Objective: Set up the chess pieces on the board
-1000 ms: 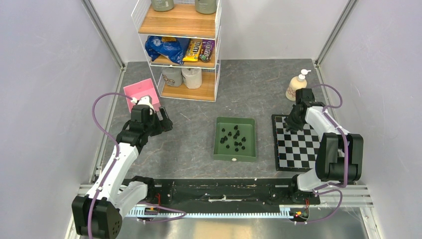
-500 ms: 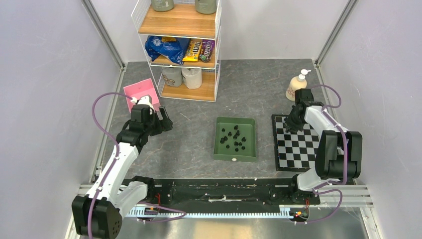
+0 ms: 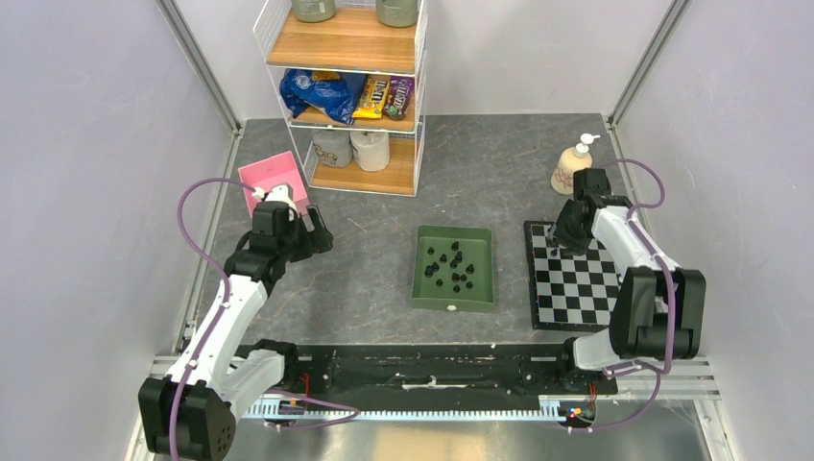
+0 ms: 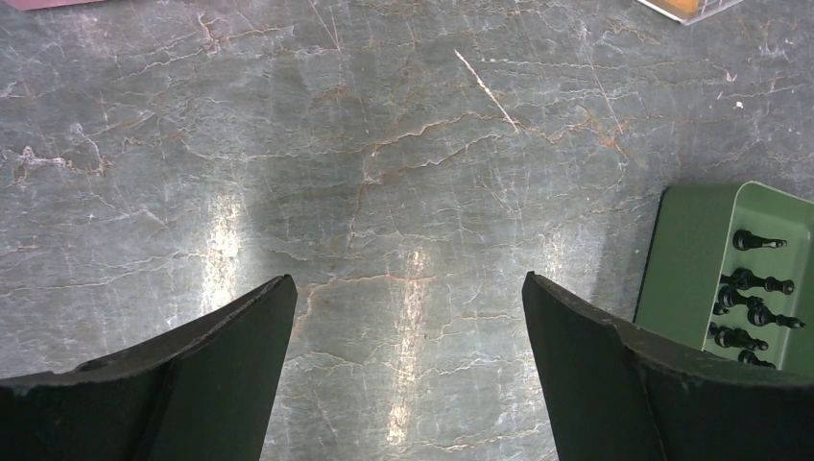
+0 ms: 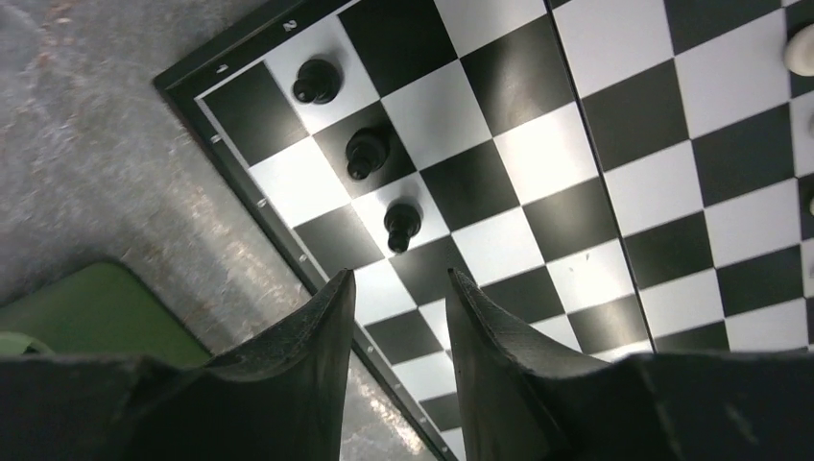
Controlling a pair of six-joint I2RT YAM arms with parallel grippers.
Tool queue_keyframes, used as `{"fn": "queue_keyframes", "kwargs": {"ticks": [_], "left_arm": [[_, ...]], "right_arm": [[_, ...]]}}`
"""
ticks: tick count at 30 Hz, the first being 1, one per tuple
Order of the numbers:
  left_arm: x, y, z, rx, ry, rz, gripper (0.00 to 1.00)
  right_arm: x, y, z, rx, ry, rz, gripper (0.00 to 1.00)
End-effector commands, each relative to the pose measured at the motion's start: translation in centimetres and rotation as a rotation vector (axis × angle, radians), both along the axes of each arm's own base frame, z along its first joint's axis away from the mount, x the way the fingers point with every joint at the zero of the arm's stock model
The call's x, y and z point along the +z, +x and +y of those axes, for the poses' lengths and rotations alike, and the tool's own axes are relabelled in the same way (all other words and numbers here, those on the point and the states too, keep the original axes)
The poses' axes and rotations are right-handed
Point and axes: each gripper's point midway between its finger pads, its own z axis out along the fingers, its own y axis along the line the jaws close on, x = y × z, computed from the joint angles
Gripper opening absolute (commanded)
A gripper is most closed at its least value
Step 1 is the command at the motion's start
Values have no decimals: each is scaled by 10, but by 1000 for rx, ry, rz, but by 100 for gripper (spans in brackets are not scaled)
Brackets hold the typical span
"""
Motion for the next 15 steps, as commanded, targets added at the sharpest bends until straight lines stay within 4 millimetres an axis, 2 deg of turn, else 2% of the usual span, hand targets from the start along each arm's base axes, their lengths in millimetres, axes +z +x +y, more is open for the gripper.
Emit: {"fn": "queue_keyframes", "kwargs": {"ticks": [1,4,7,9,10,12,15], "left_arm": [[20,10,-4,-10,-21,-55,95],[20,9,-4,-10,-22,-57,95],[21,9,-4,-9,-22,-57,95],[21,10,-4,-9,-22,-58,95],[21,9,-4,-10,-21,-57,95],[20,9,-4,-10,-21,-57,95],[21,9,-4,-11,-21,-60,95]], "right_arm": [[55,9,6,26,20,-133,49],[82,11,33,63,87,-217,51],[103,15,91,191,127,-268,51],[108,19,132,276,151,-270,52],[111,20,156,331,170,-270,51],[106,24,190,407,163,-252,51],[90,28,238,518,149,-202,50]]}}
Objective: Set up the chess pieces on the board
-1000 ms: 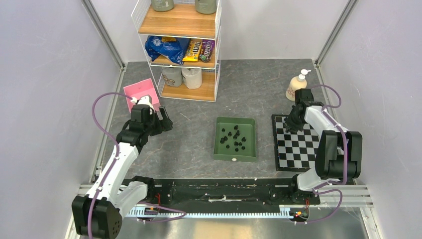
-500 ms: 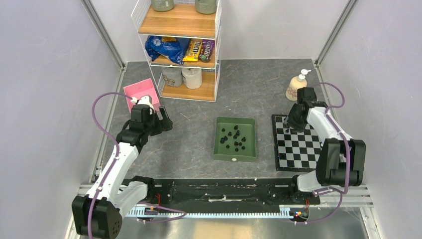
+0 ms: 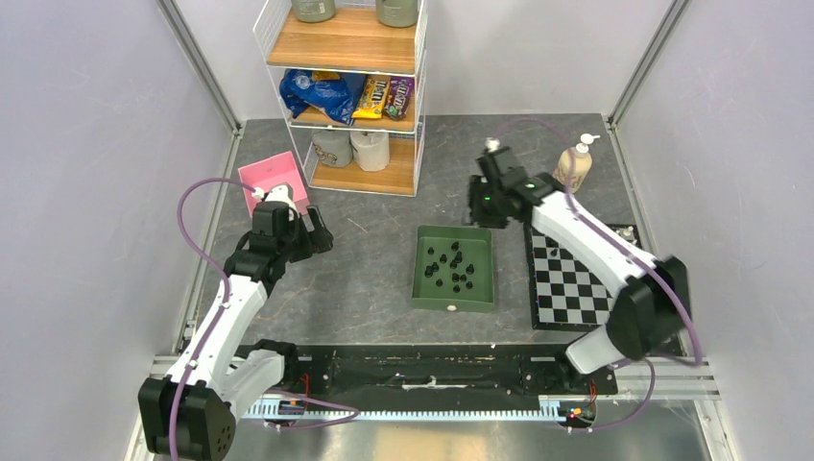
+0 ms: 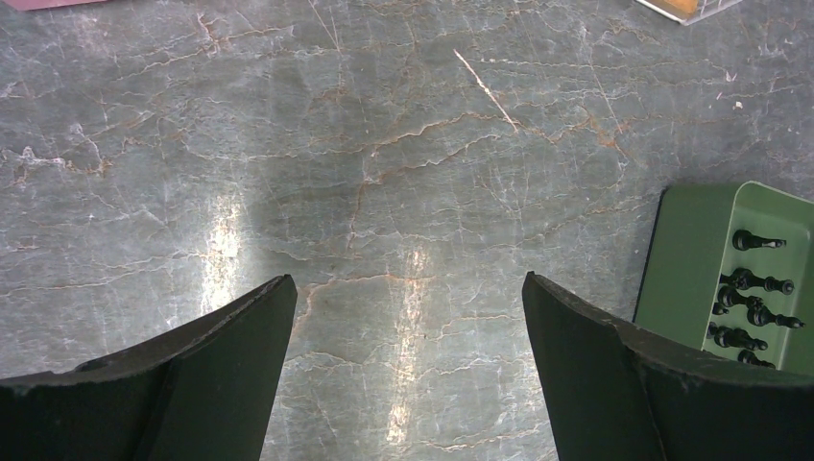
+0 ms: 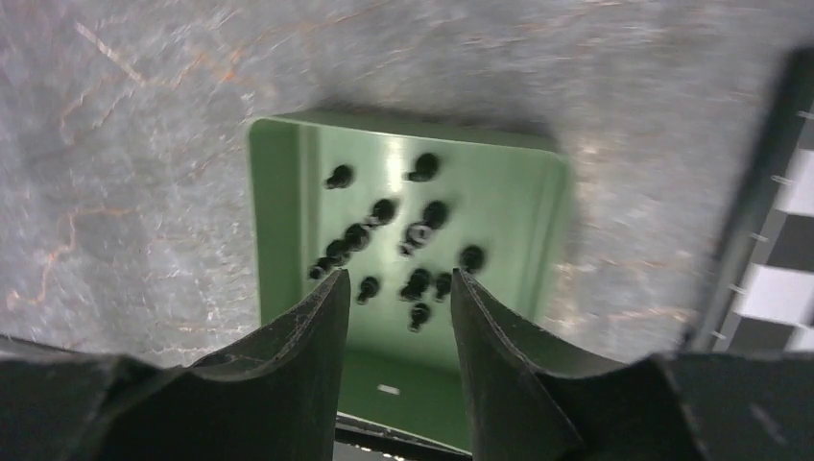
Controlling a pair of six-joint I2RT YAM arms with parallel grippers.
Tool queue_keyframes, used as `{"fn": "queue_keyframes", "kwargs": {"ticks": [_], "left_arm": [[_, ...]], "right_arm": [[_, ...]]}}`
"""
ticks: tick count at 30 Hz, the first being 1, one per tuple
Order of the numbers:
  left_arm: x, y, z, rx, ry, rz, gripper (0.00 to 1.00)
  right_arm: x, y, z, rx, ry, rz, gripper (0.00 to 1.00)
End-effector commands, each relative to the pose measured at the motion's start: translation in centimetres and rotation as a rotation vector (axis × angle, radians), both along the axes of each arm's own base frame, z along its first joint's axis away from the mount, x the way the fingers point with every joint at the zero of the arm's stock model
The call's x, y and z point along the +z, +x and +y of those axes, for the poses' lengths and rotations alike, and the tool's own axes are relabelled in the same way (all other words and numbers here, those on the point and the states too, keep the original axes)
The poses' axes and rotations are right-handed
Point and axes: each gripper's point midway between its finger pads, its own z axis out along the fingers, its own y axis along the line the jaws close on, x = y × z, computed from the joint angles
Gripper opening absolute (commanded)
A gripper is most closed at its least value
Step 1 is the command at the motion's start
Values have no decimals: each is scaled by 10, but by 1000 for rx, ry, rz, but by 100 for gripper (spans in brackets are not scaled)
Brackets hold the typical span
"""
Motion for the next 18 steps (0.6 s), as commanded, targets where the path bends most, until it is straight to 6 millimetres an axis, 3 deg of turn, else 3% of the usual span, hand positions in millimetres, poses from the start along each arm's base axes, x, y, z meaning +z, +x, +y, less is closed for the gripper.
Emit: {"fn": "queue_keyframes", "kwargs": {"ticks": [1,4,9,18], "left_arm": [[22,9,-4,-11,-21,-62,95],[22,8,-4,-9,-19,-65,95],[23,8,-3,-8,-18,-67,95],[22,8,-2,-4,-15,-66,95]], "right_arm": [[-19,11,61,95,-28,40,50],[-43,13,91,161,-61,88,48],[-78,16,117,225,-108,131,47],[-106,21,127,259,-161,167,43]]}}
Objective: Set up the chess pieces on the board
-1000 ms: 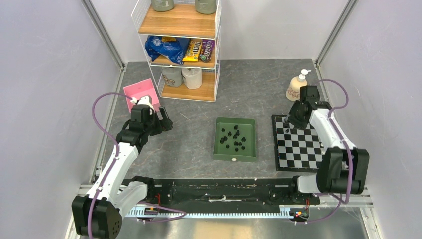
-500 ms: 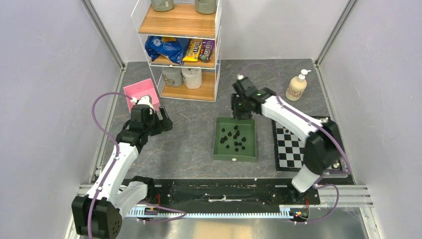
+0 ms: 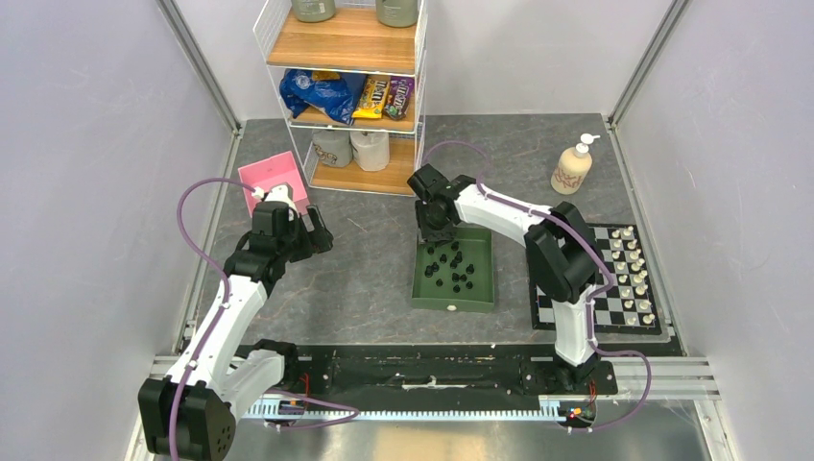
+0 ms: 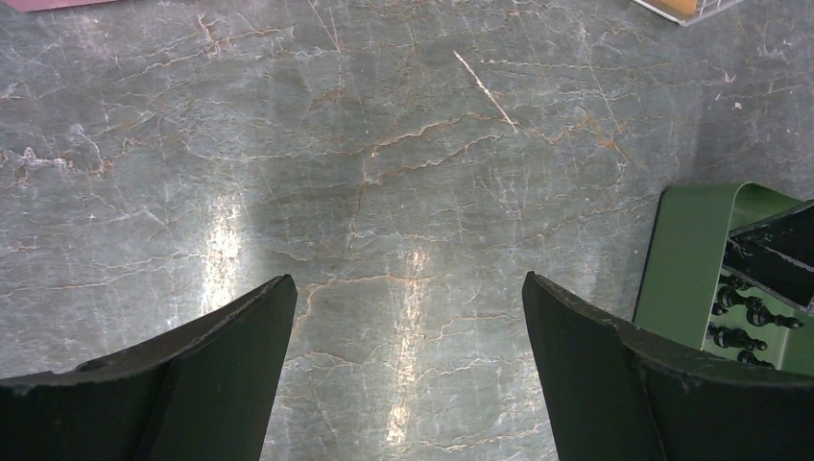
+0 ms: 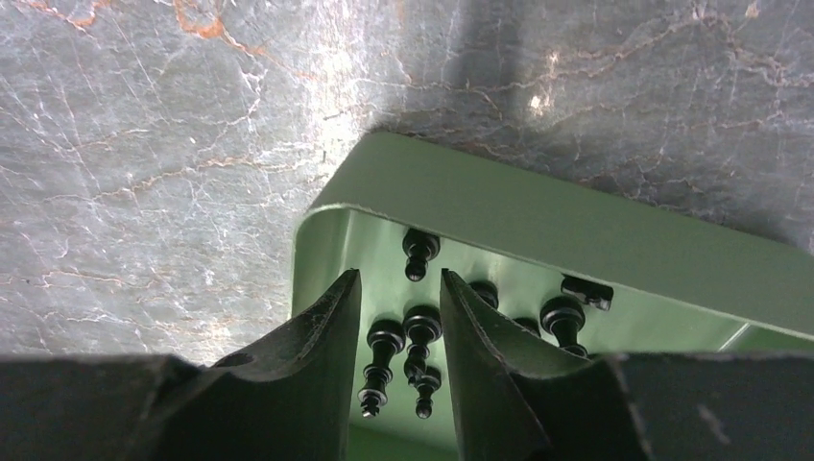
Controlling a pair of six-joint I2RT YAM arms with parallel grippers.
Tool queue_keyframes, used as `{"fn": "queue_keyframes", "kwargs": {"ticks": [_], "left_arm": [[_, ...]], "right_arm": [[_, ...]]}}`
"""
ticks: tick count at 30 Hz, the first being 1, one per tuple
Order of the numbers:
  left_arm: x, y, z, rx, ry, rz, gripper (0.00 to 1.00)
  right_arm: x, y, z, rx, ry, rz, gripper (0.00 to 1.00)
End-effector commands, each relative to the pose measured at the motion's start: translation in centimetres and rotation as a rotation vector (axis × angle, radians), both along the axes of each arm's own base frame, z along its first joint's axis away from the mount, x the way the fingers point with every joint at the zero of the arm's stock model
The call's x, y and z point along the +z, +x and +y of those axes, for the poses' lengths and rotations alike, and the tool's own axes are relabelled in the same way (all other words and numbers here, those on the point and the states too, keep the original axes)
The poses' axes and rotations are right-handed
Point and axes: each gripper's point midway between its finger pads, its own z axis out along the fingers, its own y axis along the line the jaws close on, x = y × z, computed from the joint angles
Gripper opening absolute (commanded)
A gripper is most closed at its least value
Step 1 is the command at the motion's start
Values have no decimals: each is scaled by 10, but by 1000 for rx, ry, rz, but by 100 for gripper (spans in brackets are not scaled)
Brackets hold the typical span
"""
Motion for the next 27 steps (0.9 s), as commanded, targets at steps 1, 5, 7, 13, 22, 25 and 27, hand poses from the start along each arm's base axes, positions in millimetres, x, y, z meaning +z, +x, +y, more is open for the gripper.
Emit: {"fn": "queue_keyframes", "kwargs": {"ticks": [1,5,7,13,22,25,27], "left_arm": [[22,8,-3,-5,-15,-64,95],[21,8,-3,-5,-15,-63,95],[22,8,-3,-5,-15,-64,95],[21,8,-2,-4,-13,-63,95],[21,8,-3,-5,-14,-60,95],[21,8,-3,-6,-14,-60,95],[21,8,-3,-6,-14,-62,95]], "right_arm": [[7,14,9,14,0,-40,43],[1,13,8,13,-9,-30,39],[-1,12,9,16,-11,-26,38],[-4,13,9,22,-21,-22,36],[-5,14,7,24,-38,-23,28],[-7,13,7,26,-43,-18,31],[-8,12,6,26,-46,-16,33]]}}
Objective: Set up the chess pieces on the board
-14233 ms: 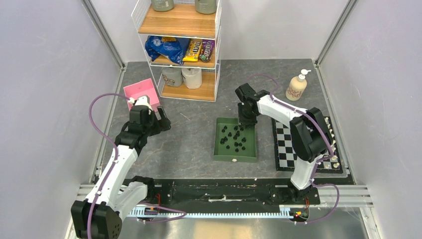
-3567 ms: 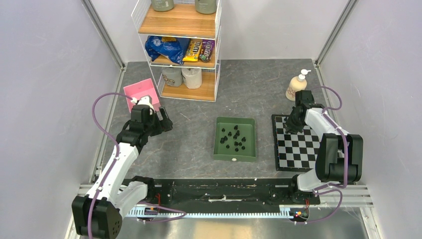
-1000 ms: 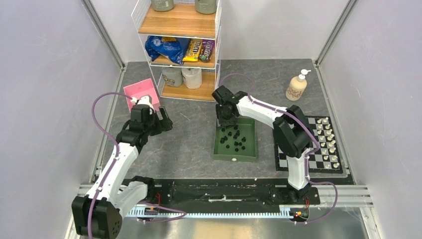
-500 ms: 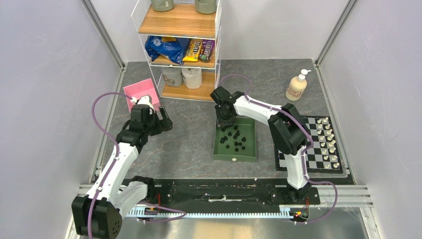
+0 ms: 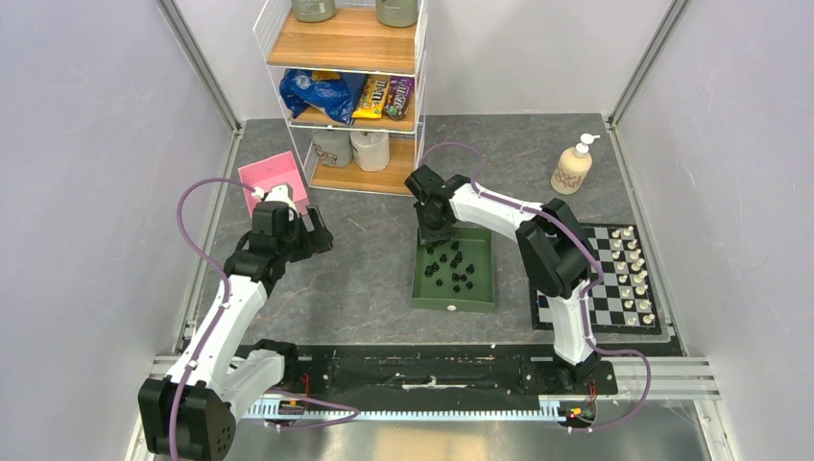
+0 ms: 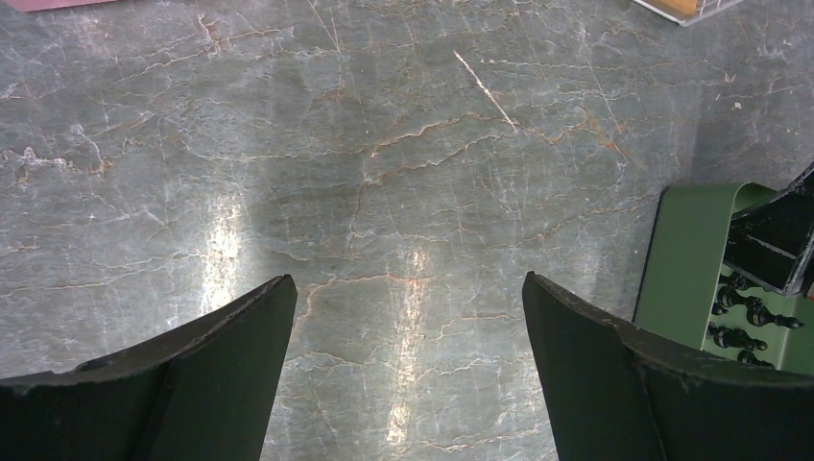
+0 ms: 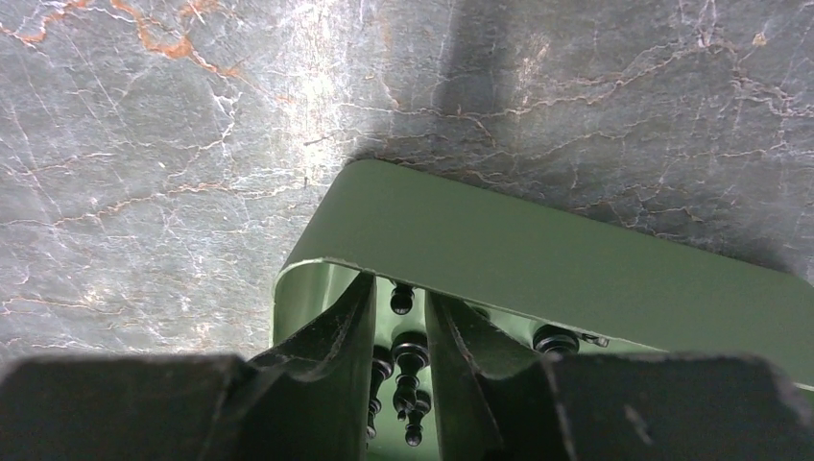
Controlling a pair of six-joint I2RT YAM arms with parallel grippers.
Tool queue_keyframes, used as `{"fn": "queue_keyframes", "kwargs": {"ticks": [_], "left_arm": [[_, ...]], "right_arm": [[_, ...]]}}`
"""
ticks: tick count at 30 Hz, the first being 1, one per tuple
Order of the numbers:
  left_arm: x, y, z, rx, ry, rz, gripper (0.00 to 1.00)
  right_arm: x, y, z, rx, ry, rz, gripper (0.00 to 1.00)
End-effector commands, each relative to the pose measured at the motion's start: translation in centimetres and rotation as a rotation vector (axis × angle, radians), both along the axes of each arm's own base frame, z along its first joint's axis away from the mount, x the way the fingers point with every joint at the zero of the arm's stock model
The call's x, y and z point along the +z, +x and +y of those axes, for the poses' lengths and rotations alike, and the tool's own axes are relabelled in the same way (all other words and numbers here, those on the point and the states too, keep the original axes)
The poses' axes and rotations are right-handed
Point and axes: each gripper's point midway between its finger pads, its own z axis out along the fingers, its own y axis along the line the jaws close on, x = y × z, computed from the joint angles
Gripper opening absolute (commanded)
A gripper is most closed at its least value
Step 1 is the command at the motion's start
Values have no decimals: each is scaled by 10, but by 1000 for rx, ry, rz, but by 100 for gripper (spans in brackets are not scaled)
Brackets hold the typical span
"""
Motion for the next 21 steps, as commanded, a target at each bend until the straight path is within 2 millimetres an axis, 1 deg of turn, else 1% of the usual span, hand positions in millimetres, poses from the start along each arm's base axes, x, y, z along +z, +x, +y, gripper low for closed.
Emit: {"fn": "queue_keyframes", "kwargs": {"ticks": [1,5,7,10,11,14,21], "left_arm": [[21,8,-3,-6,-14,-63,95],[22,8,-2,-5,-13,-64,95],[21,8,-2,-3,-11,-63,95],[21,8,-2,-3,-11,-62,95],[21,8,-2,-3,-12,-61,95],[21,8,-2,-5,-13,-60,95],[21,8,-2,-5,-13,-61,95]], "right_arm": [[5,6,4,10,-10,-25,33],[3,4,4,14,-11,-17,29],[4,5,4,16,-10,-19,25],[4,5,4,19,-9,-21,24],[5,5,4,18,-9,-21,23],[4,3,5,22,-7,-14,27],[2,2,4,19,-9,-8,25]]}}
